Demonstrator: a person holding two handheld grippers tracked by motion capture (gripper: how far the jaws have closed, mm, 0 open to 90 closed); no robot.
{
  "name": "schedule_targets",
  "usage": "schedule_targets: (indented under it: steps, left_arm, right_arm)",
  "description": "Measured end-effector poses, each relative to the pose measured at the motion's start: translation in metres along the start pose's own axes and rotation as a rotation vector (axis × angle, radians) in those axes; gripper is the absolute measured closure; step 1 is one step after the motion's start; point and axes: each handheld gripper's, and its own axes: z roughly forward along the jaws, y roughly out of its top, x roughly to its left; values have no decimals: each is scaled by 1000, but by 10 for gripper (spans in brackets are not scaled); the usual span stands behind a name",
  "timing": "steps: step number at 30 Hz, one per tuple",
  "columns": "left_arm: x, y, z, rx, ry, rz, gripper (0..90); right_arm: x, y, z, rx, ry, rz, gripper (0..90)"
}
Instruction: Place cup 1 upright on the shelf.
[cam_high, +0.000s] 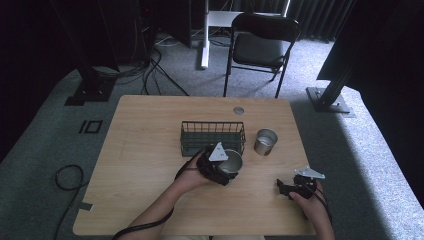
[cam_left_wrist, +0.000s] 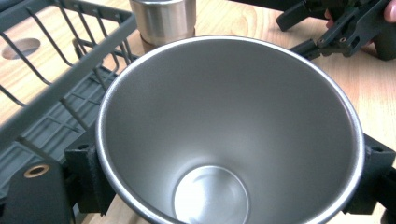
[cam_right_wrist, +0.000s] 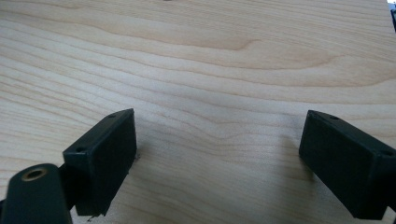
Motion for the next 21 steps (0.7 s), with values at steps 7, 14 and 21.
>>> schedule_targets:
  steps: [7, 14, 21]
  left_arm:
    - [2, 9, -16, -21, 23, -3, 141]
    - [6, 19, -34, -54, 38, -12, 141]
    - [10, 26, -46, -79, 68, -43, 141]
  right_arm:
    - [0, 0, 0, 0, 0, -1, 107]
    - [0, 0, 0, -1, 0, -4, 107]
    - [0, 0, 0, 0, 0, -3, 107]
